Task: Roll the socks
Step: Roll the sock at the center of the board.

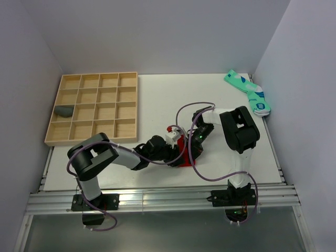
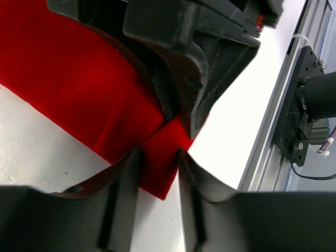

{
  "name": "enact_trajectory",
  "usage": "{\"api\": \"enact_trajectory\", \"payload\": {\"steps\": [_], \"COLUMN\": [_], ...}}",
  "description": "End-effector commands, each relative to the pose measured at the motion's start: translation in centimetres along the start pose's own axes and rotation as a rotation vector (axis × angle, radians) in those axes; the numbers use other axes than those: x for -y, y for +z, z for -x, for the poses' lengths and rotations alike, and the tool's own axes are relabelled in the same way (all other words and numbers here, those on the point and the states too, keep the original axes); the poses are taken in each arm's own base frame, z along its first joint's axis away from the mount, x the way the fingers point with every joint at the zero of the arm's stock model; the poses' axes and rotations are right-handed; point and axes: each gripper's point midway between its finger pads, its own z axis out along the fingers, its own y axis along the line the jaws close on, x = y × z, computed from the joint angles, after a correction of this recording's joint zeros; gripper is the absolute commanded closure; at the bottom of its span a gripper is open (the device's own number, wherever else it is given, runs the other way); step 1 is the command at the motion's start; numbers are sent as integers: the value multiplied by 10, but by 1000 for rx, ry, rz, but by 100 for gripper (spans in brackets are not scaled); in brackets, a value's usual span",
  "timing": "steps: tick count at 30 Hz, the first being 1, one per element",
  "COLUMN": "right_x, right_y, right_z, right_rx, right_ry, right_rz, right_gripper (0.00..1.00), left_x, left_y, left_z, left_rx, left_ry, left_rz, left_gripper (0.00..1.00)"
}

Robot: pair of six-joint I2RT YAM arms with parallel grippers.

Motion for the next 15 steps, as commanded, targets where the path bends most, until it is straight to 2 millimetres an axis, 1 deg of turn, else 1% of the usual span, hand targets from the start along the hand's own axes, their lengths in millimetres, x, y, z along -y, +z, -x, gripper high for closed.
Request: {"api": "enact_trajectory", "payload": {"steps": [1,2,4,5,7,8,10,11,13,14,15], "right_x": [5,6,6,8,9,12,13,17,16,19,19], "right_y": [-5,-5,-6,-5,-7,-6,-10,-10,-15,-17,-19], "right_z": [6,5,5,5,6,6,8,8,11,12,14], "right_rx": [7,7,7,9,10,16,26,36,48,63,72], "right_ry": [-5,-7,-1,-4,1,-7,-10,-20,-27,-38,-24], "right_rz": [-17,-20,-32,-40,-65,-83,-126,-151,-204,-234,-254], "right_gripper": [82,82,82,81,79,73,66,59,53,48,46], "left_x": [2,1,-1,-2,-4,-4,-5,-5,-9,-8,-9], "left_y": [6,7,9,11,13,14,13,14,9,9,7], "left_z": [0,-1,-3,-4,-9,-10,-15,-15,-23,-22,-23], "left_rx": [-18,-23,-38,-52,-80,-104,-129,-142,-178,-183,-187], "left_ry": [0,-8,-21,-32,-55,-73,-96,-107,-132,-141,-149], "left_rz": [-15,-12,-3,7,24,33,42,50,80,80,89], "left_gripper": [62,67,71,76,82,90,96,100,100,100,100]}}
